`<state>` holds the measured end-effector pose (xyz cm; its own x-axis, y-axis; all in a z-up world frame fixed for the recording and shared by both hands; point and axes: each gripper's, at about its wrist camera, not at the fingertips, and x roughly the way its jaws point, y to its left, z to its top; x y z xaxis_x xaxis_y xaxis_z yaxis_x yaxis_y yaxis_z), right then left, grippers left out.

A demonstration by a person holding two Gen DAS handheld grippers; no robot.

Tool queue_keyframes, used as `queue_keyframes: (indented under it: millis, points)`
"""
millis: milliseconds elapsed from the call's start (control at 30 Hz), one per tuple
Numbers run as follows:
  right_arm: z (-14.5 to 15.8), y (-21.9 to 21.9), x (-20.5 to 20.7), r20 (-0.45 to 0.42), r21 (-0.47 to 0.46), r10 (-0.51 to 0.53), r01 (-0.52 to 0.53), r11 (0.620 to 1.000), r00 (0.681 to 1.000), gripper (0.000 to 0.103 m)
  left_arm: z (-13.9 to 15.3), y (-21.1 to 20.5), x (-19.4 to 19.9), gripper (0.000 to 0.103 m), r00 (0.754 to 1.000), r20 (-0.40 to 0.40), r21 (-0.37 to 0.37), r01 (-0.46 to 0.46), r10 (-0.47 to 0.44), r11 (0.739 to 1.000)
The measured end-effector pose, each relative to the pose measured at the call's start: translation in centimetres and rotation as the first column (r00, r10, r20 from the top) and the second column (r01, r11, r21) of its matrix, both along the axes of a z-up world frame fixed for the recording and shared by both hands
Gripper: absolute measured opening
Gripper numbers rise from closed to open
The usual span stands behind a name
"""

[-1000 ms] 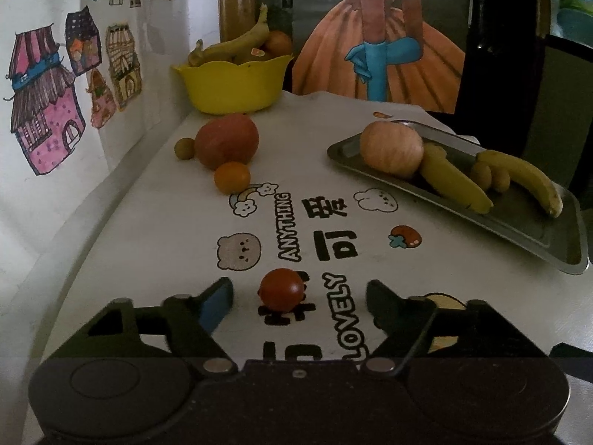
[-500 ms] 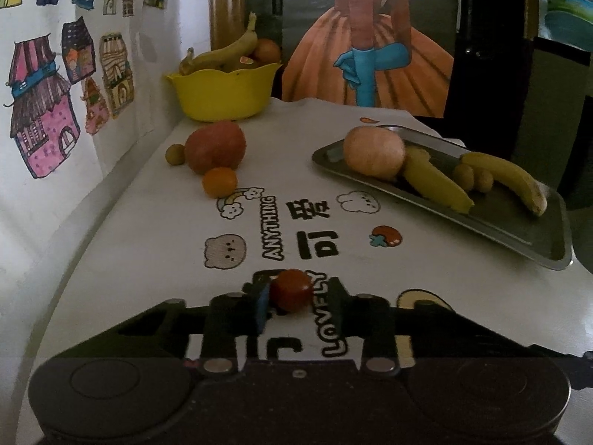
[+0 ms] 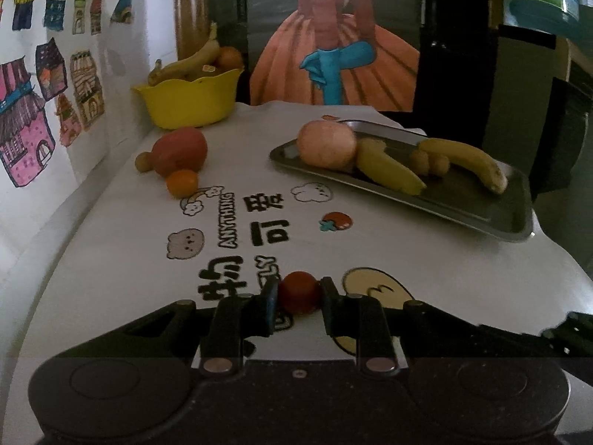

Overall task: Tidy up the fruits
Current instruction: 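Close the left tool around the red cherry tomato, then carry the tomato onto the metal tray and open the left tool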

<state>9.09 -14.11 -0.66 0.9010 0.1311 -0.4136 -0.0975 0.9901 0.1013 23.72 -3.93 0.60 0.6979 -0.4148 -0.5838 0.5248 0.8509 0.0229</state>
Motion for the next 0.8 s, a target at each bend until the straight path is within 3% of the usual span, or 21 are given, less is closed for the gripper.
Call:
queue_keyframes:
  millis: [533, 800]
  points:
    - [0.0, 0.0, -0.3, 0.005, 0.026, 0.009, -0.01, 1.0, 1.0, 0.028, 0.0, -0.2, -2.7, 0.025, 1.0, -0.003, -0.004, -0.023, 0.023, 1.0]
    - [-0.2, -0.9, -0.8, 0.008, 0.054, 0.002, -0.003, 0.999, 1.0, 0.028, 0.1, -0.5, -3.7, 0.024, 0.999, -0.014, -0.007, -0.044, 0.044, 0.999]
